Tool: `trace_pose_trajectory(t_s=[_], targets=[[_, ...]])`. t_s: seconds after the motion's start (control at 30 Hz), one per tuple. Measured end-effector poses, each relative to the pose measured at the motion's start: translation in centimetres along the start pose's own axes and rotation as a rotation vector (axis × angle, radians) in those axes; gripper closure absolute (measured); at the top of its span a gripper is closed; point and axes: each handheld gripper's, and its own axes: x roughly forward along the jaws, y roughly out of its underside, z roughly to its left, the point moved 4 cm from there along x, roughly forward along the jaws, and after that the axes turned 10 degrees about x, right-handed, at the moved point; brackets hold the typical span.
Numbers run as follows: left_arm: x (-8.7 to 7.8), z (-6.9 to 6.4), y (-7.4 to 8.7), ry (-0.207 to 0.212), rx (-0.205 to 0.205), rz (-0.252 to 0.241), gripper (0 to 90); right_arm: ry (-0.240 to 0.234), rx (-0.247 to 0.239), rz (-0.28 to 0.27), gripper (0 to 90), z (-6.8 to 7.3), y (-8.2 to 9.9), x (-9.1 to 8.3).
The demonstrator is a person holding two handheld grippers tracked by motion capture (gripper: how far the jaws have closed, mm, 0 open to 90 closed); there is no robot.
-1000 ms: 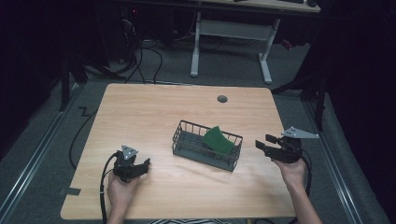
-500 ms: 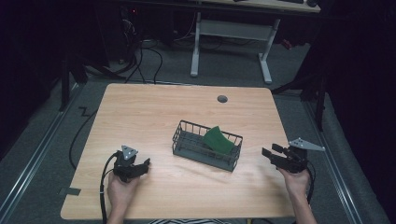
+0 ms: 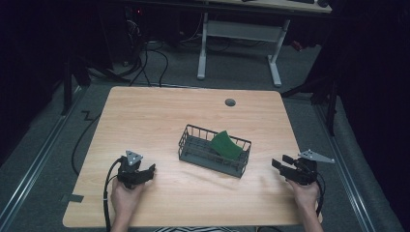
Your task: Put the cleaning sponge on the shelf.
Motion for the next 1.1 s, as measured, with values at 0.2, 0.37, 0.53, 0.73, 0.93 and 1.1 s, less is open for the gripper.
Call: trace_pose_trajectory(t_s=[0.2, 0.37, 0.53, 0.73, 0.93, 1.1], targets=[[0.0, 0.0, 0.0, 0.000, 0.000, 0.000, 30.9, 0.018, 0.000, 0.008, 41.6, -0.2, 0.6, 0.4], [0.0, 0.0, 0.0, 0.000, 0.000, 0.000, 31.0, 0.053, -0.018, 0.023, 41.3, -0.5, 1.3, 1.0], [0.0, 0.0, 0.0, 0.000, 0.000, 0.000, 30.9, 0.091, -0.033, 0.042, 40.9, -0.6, 1.9, 1.7], [0.0, 0.0, 0.0, 0.000, 0.000, 0.000, 30.9, 0.138, -0.061, 0.067, 38.3, -0.7, 2.5, 2.2], [0.0, 0.0, 0.0, -0.001, -0.001, 0.000, 30.9, 0.188, -0.120, 0.105, 33.5, 0.0, 2.6, 2.8], [0.0, 0.0, 0.0, -0.001, 0.000, 0.000, 30.9, 0.196, -0.107, 0.106, 32.1, -0.1, 2.6, 2.9]])
